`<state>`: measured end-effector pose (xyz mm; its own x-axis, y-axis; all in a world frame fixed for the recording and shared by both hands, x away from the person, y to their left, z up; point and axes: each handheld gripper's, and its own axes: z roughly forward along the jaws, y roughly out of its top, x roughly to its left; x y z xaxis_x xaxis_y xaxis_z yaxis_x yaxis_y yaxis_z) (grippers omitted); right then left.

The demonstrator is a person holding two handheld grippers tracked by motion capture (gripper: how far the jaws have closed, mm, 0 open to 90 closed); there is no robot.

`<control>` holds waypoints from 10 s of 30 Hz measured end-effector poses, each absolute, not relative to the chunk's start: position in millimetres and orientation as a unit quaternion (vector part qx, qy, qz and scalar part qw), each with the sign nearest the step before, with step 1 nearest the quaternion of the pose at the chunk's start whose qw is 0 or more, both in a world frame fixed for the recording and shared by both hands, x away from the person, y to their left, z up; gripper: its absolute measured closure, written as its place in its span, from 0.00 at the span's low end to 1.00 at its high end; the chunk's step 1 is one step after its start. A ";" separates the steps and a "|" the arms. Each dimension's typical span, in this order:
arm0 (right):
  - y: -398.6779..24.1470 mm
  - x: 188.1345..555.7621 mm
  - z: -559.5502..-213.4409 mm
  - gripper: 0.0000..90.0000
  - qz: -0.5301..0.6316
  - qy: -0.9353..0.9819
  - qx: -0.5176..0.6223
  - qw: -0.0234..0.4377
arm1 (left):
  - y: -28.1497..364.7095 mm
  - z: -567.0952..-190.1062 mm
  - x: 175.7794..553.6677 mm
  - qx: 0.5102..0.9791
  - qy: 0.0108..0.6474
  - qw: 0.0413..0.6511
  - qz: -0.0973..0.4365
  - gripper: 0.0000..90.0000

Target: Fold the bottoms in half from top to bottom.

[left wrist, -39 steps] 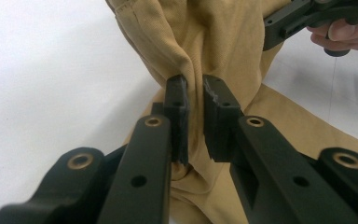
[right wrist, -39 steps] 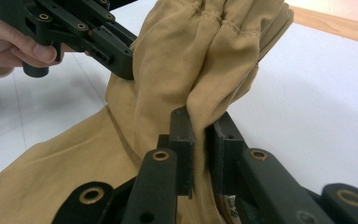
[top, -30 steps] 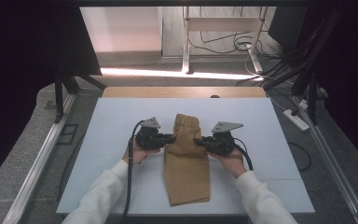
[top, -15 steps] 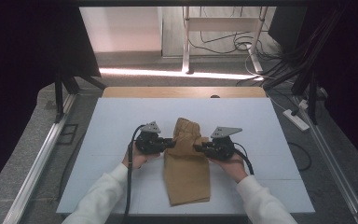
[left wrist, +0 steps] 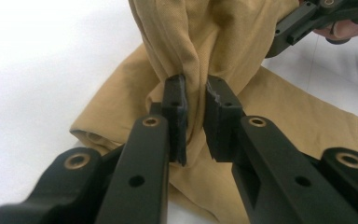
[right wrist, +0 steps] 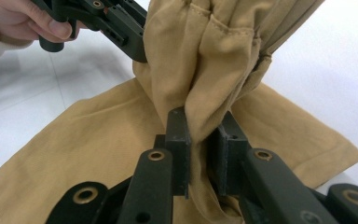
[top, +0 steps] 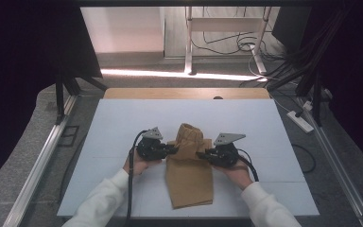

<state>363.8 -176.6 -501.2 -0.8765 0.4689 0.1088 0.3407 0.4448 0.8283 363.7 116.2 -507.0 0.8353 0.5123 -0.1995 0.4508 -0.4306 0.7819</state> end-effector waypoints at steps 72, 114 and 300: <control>-226.7 325.3 -493.8 0.42 0.448 0.849 0.269 0.076 | 150.7 -498.8 323.4 0.836 0.306 0.450 0.069 0.43; -207.7 357.2 -498.0 0.40 0.436 0.842 0.304 0.091 | 144.6 -505.4 362.4 0.822 0.380 0.419 0.072 0.35; -209.6 419.1 -488.2 0.43 0.452 0.818 0.335 0.118 | 157.9 -490.8 400.8 0.823 0.386 0.409 0.077 0.34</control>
<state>419.1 -209.6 -488.2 -0.7473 0.6551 0.1113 0.4425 0.3657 0.8188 400.8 157.9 -490.8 0.6903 0.6983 -0.1892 0.5728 -0.3677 0.7326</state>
